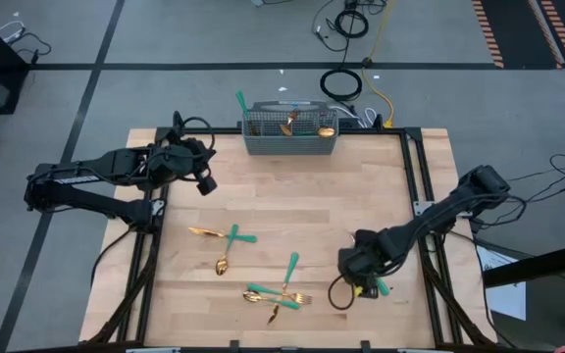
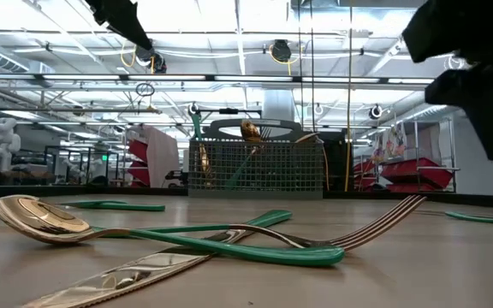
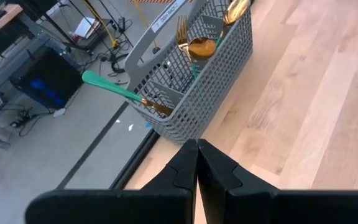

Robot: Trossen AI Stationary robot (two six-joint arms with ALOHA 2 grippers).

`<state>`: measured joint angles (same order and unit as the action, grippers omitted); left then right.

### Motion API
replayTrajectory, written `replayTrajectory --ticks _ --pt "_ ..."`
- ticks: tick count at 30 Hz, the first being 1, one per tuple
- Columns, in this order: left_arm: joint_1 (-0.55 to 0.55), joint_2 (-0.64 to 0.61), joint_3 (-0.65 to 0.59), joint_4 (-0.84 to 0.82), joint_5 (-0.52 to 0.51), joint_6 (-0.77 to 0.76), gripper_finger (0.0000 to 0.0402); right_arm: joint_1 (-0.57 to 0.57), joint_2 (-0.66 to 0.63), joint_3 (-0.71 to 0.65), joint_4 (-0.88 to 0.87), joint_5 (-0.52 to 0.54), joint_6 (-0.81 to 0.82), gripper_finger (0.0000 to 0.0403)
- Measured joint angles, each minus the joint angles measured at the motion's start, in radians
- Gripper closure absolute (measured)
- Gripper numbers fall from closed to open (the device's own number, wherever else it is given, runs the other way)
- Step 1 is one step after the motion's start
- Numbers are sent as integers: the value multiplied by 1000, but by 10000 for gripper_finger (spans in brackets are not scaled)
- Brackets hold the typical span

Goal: Sort silverware
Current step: Put the green fork into the gray silverware organizer

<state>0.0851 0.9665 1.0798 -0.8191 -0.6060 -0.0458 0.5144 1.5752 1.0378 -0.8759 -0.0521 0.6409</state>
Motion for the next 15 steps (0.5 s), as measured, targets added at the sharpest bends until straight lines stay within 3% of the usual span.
replayTrajectory --ticks 15 --pt "0 0 0 -3 0 -1 386 42 130 1 109 -2 -70 126"
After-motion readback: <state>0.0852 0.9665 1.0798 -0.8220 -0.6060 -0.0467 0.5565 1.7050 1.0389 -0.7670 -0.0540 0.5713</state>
